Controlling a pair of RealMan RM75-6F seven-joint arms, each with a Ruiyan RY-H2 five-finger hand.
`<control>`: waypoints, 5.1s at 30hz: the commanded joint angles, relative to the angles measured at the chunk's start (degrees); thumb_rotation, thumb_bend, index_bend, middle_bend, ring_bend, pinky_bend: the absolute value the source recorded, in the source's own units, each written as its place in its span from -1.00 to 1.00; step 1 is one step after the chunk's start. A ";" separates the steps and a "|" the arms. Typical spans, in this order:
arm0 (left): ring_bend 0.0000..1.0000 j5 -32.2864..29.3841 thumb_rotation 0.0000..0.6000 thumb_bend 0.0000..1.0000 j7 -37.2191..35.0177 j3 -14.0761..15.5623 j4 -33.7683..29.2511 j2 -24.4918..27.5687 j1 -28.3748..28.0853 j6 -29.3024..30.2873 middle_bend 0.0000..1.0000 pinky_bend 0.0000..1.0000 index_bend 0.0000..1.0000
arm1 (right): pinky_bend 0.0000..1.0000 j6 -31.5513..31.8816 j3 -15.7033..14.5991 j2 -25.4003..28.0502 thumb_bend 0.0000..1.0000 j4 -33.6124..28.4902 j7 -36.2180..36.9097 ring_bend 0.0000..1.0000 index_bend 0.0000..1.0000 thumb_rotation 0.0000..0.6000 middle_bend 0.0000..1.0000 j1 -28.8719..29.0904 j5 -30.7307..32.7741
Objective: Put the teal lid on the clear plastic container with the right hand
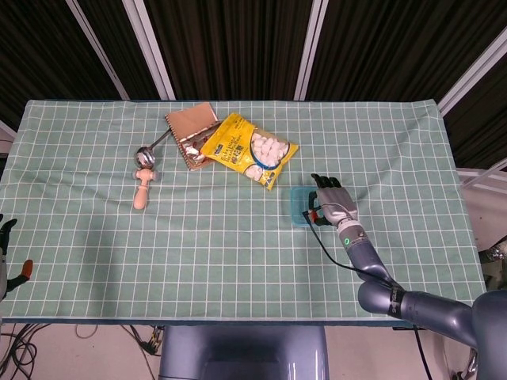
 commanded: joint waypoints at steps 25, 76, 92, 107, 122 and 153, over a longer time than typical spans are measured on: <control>-1.00 -0.31 1.00 -0.31 0.25 -0.15 0.05 -0.15 -0.01 0.21 -1.00 -1.00 -0.75 | -1.00 -1.42 4.11 1.29 0.07 4.50 2.23 -1.00 0.17 1.00 -1.00 0.39 0.82; -1.00 -0.67 1.00 -0.30 0.43 -0.28 0.20 -0.18 -0.09 0.16 -1.00 -1.00 -0.74 | -1.00 -7.98 3.46 -3.23 0.07 15.47 6.12 -1.00 0.17 1.00 -1.00 -0.98 -0.73; -1.00 -0.57 1.00 -0.31 0.33 -0.23 0.05 -0.10 -0.14 0.04 -1.00 -1.00 -0.74 | -1.00 0.66 3.65 4.85 0.07 -1.60 7.58 -1.00 0.17 1.00 -1.00 -5.42 -7.77; -1.00 -0.44 1.00 -0.30 0.26 -0.20 0.04 -0.03 -0.09 0.18 -1.00 -1.00 -0.74 | -1.00 1.89 0.55 3.21 0.07 -2.42 8.97 -1.00 0.17 1.00 -1.00 -8.33 -12.42; -1.00 -0.46 1.00 -0.31 0.28 -0.20 0.12 -0.06 -0.11 0.16 -1.00 -1.00 -0.74 | -1.00 2.92 0.53 4.46 0.07 -4.52 10.11 -1.00 0.17 1.00 -1.00 -9.80 -14.78; -1.00 -0.44 1.00 -0.30 0.56 -0.20 0.21 -0.22 -0.08 0.34 -1.00 -1.00 -0.74 | -1.00 -0.06 -0.91 4.48 0.07 -3.21 13.91 -1.00 0.18 1.00 -1.00 -11.99 -16.95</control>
